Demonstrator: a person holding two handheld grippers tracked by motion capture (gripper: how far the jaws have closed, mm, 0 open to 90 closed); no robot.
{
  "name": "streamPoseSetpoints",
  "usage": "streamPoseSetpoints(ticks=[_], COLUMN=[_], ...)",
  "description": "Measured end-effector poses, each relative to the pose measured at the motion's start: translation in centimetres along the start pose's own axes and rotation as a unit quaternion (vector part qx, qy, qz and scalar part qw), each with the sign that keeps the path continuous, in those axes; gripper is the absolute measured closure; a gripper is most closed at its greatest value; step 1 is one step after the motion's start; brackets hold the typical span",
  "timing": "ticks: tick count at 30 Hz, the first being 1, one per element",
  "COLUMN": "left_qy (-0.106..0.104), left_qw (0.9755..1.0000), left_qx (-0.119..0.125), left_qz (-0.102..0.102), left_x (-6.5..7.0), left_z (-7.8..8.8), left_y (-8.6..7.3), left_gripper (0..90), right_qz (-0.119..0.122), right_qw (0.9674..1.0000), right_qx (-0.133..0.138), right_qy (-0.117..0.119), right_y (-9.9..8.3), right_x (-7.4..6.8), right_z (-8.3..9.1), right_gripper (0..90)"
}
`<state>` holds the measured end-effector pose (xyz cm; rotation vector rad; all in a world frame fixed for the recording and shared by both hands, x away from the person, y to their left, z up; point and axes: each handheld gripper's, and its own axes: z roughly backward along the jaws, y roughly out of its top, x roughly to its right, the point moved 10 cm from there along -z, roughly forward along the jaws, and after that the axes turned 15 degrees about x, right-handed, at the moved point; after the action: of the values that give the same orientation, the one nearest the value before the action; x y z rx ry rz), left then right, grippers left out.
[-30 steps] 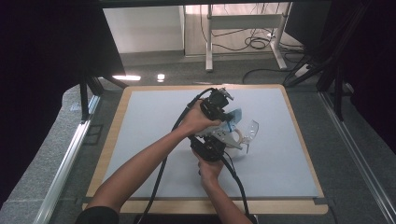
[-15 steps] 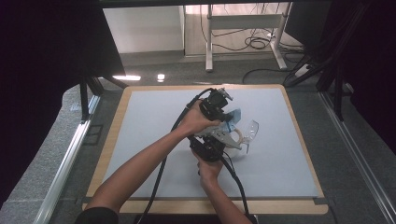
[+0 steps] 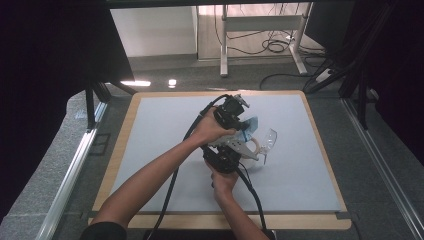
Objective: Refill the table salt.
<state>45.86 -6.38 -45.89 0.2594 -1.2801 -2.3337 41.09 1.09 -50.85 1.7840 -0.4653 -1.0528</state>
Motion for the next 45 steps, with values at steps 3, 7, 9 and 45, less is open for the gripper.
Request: streamPoseSetpoints(ticks=[3,7,9,45], left_qy=[0.0,0.001,-0.001,-0.002], left_qw=[1.0,1.0,1.0,1.0], left_qx=[0.0,0.0,-0.001,-0.003], left_qz=[-0.001,0.0,-0.002,-0.005], left_x=[-0.02,0.01,0.01,0.0], left_z=[-0.02,-0.09,-0.12,-0.28], left_y=[-0.02,-0.02,-0.03,0.18], left_gripper=[89.0,89.0,89.0,88.9], right_qz=[0.001,-0.001,-0.001,-0.004], right_qw=[1.0,1.0,1.0,0.9999], right_qx=[0.0,0.0,0.001,0.007], right_qy=[0.0,-0.001,-0.002,-0.006], right_y=[0.0,0.02,0.03,0.43], right_x=[0.03,0.04,0.07,0.12], right_z=[-0.02,-0.06,-0.08,-0.28], right_gripper=[56.2,56.3,56.3,56.8])
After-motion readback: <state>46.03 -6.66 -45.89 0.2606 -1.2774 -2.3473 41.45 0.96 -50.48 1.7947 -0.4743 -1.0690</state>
